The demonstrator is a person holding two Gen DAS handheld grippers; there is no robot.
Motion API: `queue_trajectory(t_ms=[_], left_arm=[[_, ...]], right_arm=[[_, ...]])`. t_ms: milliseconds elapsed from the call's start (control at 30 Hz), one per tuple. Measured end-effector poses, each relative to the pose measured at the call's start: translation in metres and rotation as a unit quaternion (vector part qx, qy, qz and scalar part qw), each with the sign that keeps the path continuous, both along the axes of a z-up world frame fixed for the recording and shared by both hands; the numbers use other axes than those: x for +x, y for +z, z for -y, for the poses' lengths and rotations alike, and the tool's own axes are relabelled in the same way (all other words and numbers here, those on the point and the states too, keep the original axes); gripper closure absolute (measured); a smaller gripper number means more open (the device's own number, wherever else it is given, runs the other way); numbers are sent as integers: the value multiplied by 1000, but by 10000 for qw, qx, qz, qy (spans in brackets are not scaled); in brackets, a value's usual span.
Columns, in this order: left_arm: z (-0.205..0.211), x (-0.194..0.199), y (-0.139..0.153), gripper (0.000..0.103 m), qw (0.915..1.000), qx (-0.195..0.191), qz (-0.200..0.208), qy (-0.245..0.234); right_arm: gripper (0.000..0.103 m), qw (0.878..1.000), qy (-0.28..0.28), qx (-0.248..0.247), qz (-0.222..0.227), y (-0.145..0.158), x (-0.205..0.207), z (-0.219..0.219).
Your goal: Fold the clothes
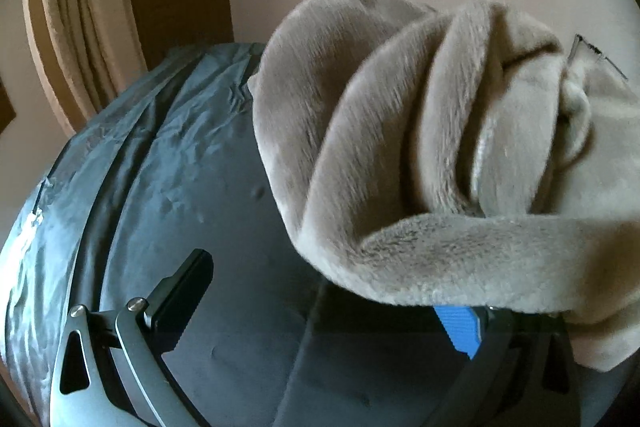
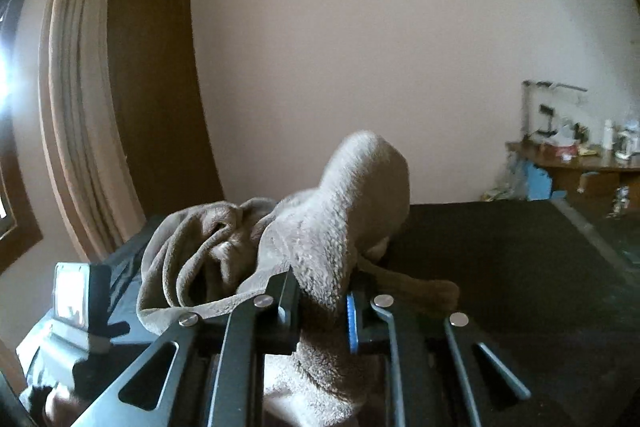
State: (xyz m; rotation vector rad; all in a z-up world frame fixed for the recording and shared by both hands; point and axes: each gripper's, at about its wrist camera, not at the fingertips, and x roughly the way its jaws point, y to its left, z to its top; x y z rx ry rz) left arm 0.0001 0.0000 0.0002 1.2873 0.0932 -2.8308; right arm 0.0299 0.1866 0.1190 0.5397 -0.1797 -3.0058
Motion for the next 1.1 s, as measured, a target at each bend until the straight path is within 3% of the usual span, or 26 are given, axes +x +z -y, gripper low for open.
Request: queue_trajectory(t_ms=[67,100,200,367,400,433,467,733,933,1100], left_arm=[[1,0,2,0,10000,36,-17,15],[1,1,2,0,10000,54,-26,22],[2,1,5,0,9999,109,-52,45],[3,3,9,0,9997,199,-96,82],[4,2,9,0,9997,217,-104,89],[6,1,9,0,9996,234,-112,94],[8,-1,9,0,9996,251,-119,98],[18,-12,12,0,9989,451,-54,143],[16,-11,14,0,9979,602,-153,186],[20,-5,12,0,9975,685,-165,55]], right_arm=[[90,9996,-269,17,-98,-2,31,-17],[96,9986,-498,58,-161,-4,48,-25],[96,9931,-1137,240,-179,-10,87,-50],[91,9959,-859,199,215,-14,86,-47],[70,9965,-782,111,267,-14,82,-46],[23,9971,-705,14,302,-15,76,-44],[2,9974,-658,-99,290,-17,75,-47],[0,9944,-383,-479,859,-44,10,-45],[0,9944,-132,-60,1046,-46,-50,-32],[0,9864,395,355,1554,-62,-123,-13]])
